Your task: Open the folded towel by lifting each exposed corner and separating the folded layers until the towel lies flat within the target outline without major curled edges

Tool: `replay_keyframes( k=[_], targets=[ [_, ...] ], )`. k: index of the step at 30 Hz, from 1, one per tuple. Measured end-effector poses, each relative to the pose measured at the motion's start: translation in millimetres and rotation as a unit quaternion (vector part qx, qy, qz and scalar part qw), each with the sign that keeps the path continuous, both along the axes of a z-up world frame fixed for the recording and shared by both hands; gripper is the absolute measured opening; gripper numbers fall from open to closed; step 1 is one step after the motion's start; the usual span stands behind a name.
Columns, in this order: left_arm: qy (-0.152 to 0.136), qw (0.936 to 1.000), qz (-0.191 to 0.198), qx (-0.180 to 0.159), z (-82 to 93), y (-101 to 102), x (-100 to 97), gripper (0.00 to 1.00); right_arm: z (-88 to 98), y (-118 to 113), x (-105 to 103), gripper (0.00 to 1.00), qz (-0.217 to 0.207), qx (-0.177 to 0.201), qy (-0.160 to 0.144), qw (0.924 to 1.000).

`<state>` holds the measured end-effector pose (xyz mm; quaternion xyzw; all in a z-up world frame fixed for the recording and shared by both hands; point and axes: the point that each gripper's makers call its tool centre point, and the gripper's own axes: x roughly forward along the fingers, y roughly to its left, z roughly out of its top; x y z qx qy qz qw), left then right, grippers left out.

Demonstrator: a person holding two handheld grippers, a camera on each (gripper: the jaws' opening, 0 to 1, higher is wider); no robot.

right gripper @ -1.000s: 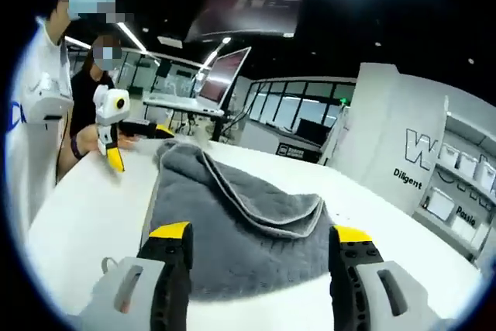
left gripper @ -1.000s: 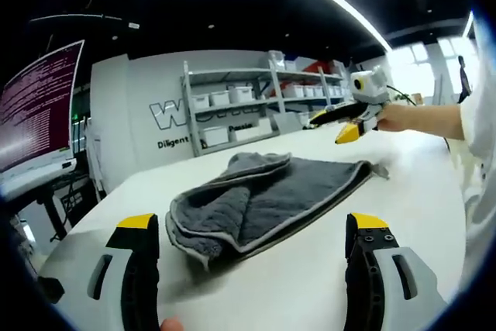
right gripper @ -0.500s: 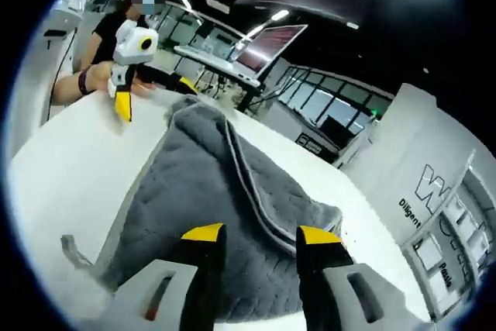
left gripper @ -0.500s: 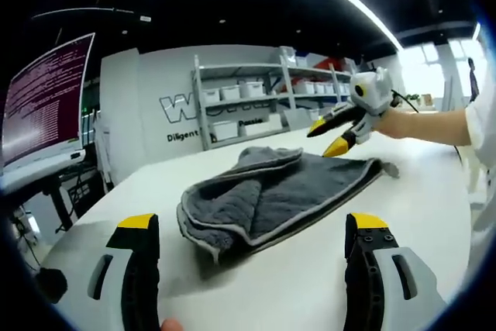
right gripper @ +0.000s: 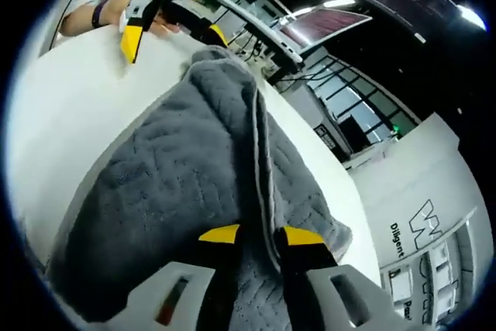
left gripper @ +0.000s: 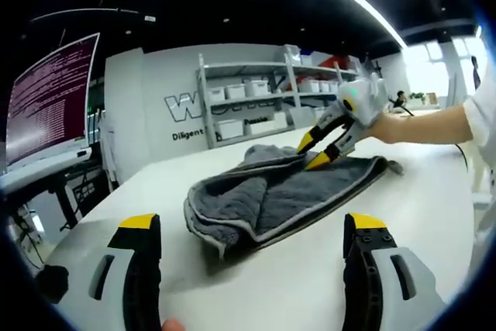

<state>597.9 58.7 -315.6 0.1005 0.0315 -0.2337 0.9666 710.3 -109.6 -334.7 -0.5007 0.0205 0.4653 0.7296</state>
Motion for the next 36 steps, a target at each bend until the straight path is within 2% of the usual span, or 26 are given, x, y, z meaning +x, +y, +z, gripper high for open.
replay_keyframes(
  k=[6,13,21,27,36],
  targets=[
    [0.001,1.0000,0.001,-0.002,-0.5,0.6,-0.2,0.95,6.0,-15.8,13.7,0.05,-0.021,-0.016,-0.028,0.9993],
    [0.000,1.0000,0.005,-0.005,-0.3,2.4,-0.4,0.94,22.9,-16.9,18.8,0.01,-0.027,-0.017,-0.062,0.9976],
    [-0.002,0.9999,0.009,-0.007,0.4,3.9,-0.8,0.93,50.6,-1.7,20.8,0.00,-0.029,-0.003,-0.091,0.9954],
    [-0.003,0.9999,0.008,-0.007,0.4,4.0,-0.3,0.93,72.9,11.1,33.2,0.00,-0.025,0.020,-0.104,0.9941],
    [-0.005,0.9999,0.010,-0.004,0.5,4.6,-0.9,0.93,103.3,38.3,50.2,0.00,-0.013,0.028,-0.127,0.9915]
  ],
)
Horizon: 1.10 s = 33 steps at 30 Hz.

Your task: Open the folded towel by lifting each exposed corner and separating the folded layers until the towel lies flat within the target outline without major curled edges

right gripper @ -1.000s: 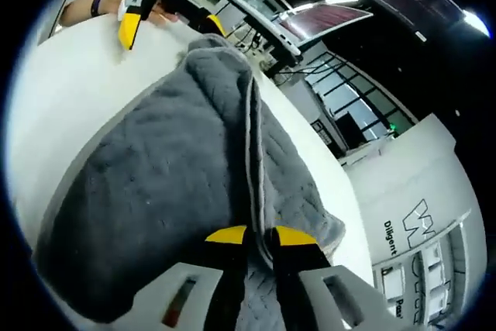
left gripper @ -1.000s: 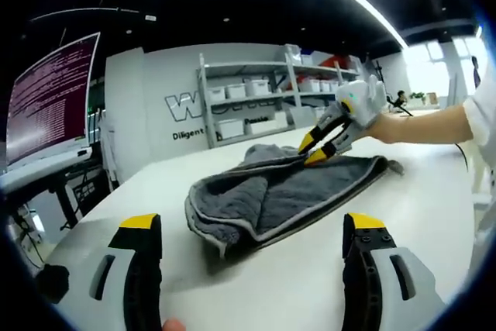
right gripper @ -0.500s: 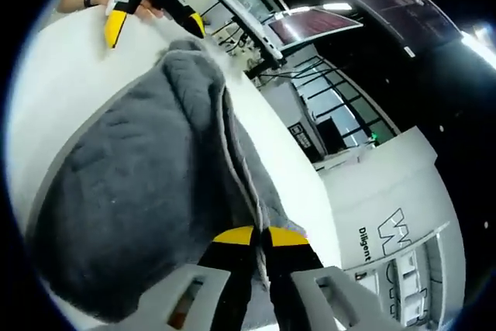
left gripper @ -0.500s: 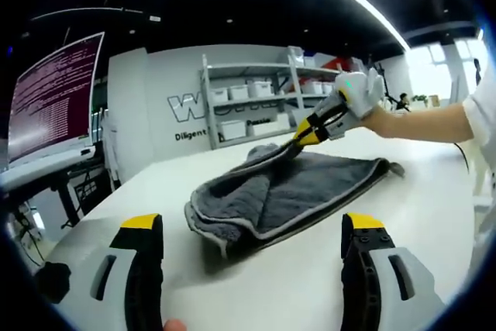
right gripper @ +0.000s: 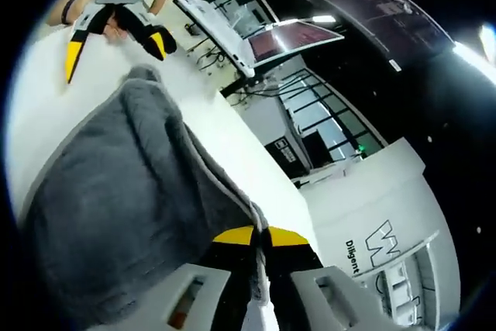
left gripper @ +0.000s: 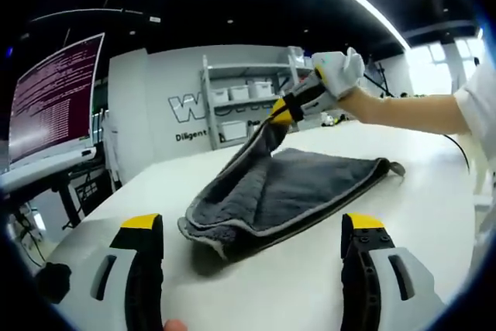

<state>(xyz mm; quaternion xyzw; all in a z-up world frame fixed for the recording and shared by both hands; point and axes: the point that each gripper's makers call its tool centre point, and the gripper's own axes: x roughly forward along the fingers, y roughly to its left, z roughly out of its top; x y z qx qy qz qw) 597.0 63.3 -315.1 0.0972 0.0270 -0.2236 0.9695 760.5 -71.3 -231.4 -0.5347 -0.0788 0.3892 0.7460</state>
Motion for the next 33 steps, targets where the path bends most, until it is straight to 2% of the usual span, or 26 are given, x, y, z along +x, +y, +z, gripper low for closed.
replay_keyframes(
  k=[14,20,27,33],
  targets=[
    [0.000,1.0000,0.004,0.003,-0.7,0.8,-0.2,0.93,45.6,42.5,15.3,0.00,0.021,-0.016,-0.041,0.9988],
    [0.001,1.0000,0.005,0.003,-0.8,0.8,0.0,0.93,60.0,58.2,19.0,0.00,0.029,-0.035,-0.056,0.9974],
    [0.000,1.0000,0.007,0.004,-0.6,1.5,-0.6,0.93,74.7,67.9,26.2,0.00,0.033,-0.048,-0.071,0.9958],
    [0.000,1.0000,0.007,0.005,-0.8,1.7,-0.9,0.93,75.8,71.7,39.4,0.00,0.030,-0.063,-0.074,0.9948]
  ],
)
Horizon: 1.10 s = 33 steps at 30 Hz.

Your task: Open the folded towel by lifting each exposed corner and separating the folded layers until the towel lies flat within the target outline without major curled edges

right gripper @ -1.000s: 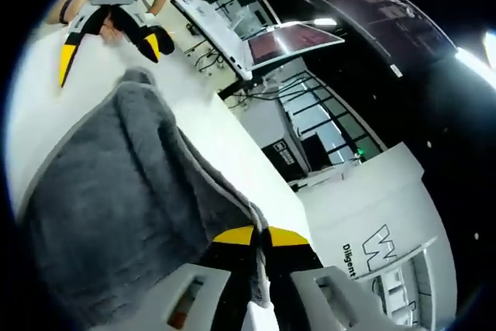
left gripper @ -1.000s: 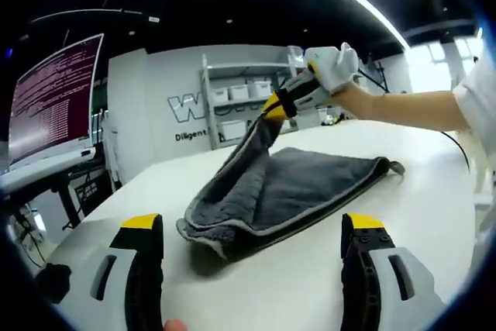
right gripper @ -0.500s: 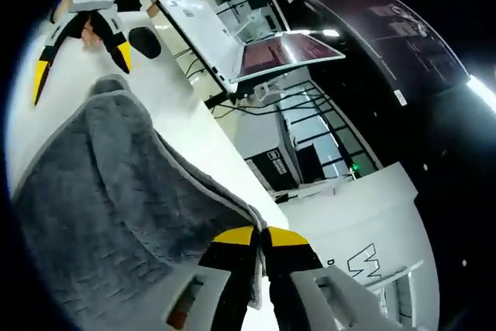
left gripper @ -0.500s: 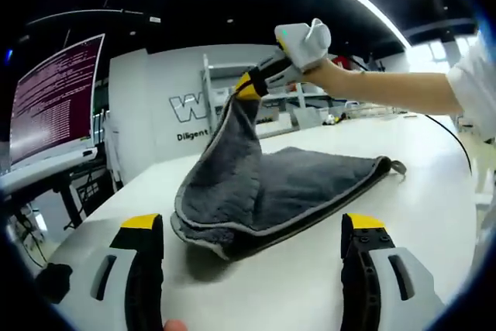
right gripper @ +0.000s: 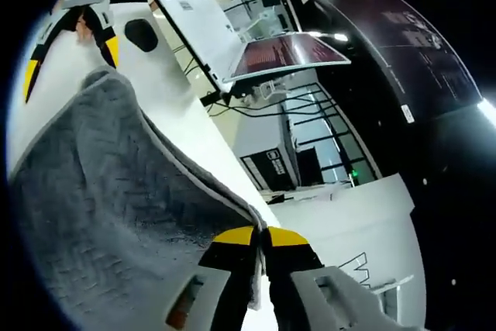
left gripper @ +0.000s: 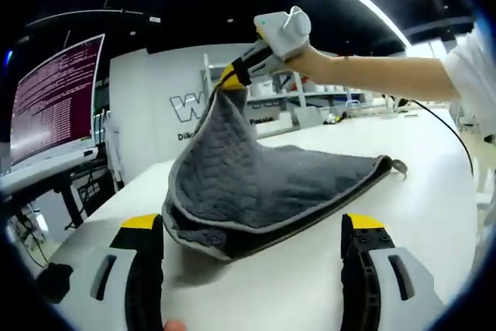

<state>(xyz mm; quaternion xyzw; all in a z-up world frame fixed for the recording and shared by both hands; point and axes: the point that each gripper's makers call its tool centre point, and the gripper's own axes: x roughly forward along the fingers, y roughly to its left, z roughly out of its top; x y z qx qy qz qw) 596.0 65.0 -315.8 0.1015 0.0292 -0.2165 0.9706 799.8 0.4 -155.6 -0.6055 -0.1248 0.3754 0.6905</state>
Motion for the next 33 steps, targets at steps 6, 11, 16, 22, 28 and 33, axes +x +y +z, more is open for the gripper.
replay_keyframes(
  k=[6,11,16,22,28,33],
  targets=[
    [-0.001,1.0000,0.002,-0.002,1.0,1.3,0.1,0.93,-6.6,7.2,8.9,0.00,-0.001,-0.014,0.005,0.9999],
    [-0.004,1.0000,0.007,-0.003,2.4,2.8,0.6,0.93,-15.8,16.4,14.6,0.00,-0.001,-0.028,0.010,0.9996],
    [-0.008,0.9998,0.012,-0.012,4.9,5.5,1.1,0.93,-26.5,28.4,21.3,0.00,-0.001,-0.045,0.015,0.9989],
    [-0.007,0.9998,0.012,-0.012,4.8,5.8,1.5,0.93,-41.4,45.6,35.0,0.00,-0.001,-0.066,0.024,0.9975],
    [-0.008,0.9998,0.013,-0.015,5.3,6.1,1.5,0.93,-60.0,61.5,40.3,0.00,-0.002,-0.077,0.035,0.9964],
    [-0.007,0.9998,0.012,-0.012,4.8,5.5,1.3,0.92,-76.1,71.6,56.3,0.00,-0.009,-0.085,0.050,0.9950]
  ],
)
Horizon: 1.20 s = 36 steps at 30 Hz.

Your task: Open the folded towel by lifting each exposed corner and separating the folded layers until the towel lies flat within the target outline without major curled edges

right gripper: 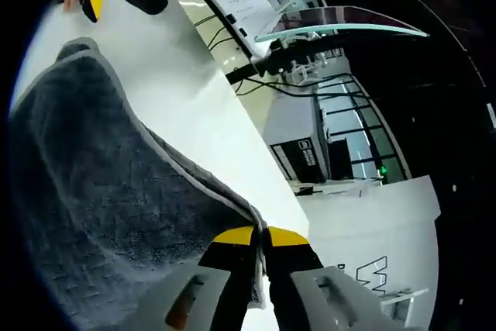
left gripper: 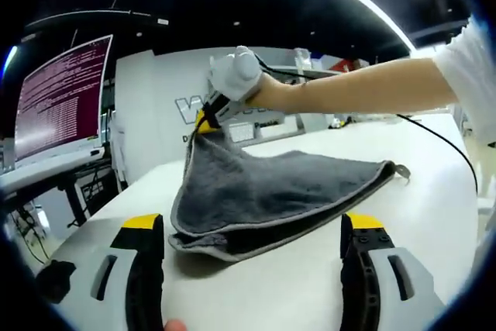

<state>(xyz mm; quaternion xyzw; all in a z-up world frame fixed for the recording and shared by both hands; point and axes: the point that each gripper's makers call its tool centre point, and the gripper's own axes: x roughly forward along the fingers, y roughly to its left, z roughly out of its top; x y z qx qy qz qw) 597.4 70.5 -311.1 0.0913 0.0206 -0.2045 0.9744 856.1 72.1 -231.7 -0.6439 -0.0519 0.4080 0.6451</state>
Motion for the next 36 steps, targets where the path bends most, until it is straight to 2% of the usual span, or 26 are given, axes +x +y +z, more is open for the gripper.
replay_keyframes(
  k=[3,14,26,29,31,33,36],
  targets=[
    [0.000,1.0000,-0.001,-0.001,0.0,-0.2,0.0,0.92,-12.2,5.9,8.9,0.00,-0.007,-0.010,0.009,0.9999],
    [-0.001,1.0000,-0.004,-0.002,0.4,-1.0,-1.3,0.92,-49.8,25.7,13.9,0.00,-0.012,-0.040,0.034,0.9985],
    [-0.003,1.0000,-0.007,-0.003,1.4,-1.8,-4.3,0.92,-72.6,28.3,18.9,0.01,-0.015,-0.052,0.059,0.9967],
    [-0.003,1.0000,-0.008,-0.004,1.8,-2.2,-5.3,0.92,-74.7,27.5,17.1,0.02,-0.016,-0.036,0.087,0.9955],
    [-0.004,1.0000,-0.008,-0.004,1.8,-2.5,-5.4,0.92,-69.2,25.9,16.2,0.03,-0.016,-0.025,0.084,0.9960],
    [-0.004,1.0000,-0.008,-0.004,1.8,-2.6,-5.4,0.92,-64.8,26.0,17.1,0.05,-0.019,-0.005,0.093,0.9955],
    [-0.004,1.0000,-0.007,-0.004,1.8,-2.3,-5.4,0.92,-59.0,21.1,16.5,0.07,-0.024,0.036,0.125,0.9912]
  ],
)
